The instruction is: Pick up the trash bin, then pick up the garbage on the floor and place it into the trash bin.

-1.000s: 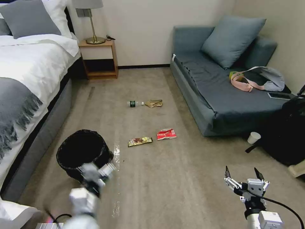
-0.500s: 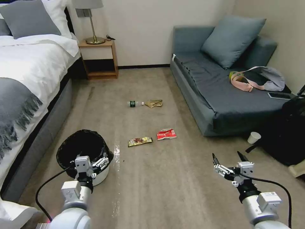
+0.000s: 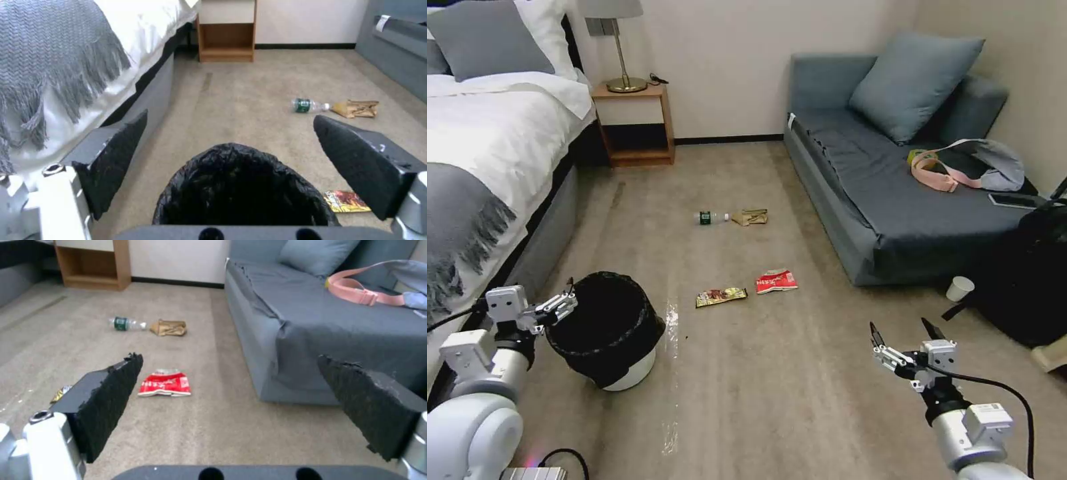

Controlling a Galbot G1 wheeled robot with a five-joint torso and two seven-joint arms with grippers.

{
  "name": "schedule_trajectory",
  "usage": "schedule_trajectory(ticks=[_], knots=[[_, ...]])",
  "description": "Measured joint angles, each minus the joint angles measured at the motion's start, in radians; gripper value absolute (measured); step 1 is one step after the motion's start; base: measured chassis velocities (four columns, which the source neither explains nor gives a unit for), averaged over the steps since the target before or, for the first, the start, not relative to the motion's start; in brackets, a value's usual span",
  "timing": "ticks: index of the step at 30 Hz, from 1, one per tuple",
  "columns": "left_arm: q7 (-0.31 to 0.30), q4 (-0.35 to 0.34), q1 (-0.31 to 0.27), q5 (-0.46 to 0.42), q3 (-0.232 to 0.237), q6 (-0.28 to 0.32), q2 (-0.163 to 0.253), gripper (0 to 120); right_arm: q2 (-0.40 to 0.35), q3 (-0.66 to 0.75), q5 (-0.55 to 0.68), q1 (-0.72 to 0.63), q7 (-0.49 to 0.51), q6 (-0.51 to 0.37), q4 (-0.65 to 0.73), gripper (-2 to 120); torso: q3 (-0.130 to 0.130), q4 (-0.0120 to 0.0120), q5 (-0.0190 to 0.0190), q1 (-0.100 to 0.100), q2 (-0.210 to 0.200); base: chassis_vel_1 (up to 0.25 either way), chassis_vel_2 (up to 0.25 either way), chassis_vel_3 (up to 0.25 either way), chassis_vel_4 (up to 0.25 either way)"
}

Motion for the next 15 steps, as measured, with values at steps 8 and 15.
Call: schedule_trajectory(ticks=[8, 15], knots=[[-0.026, 0.187, -0.118, -0.168, -0.05, 0.096, 0.122, 100, -0.006, 0.001, 0.002, 0.005, -0.004, 0.006, -0.013, 100, 0.0, 0.0, -0.0001, 0.0, 0.0, 0.0, 0.0, 0.0, 0.0], [-0.044, 0.311, -0.192, -0.271, -0.079, 0.155, 0.198, 100, -0.007, -0.001, 0.008, 0.013, -0.005, 0.008, -0.022, 100, 0.0, 0.0, -0.0002, 0.0, 0.0, 0.0, 0.0, 0.0, 0.0]])
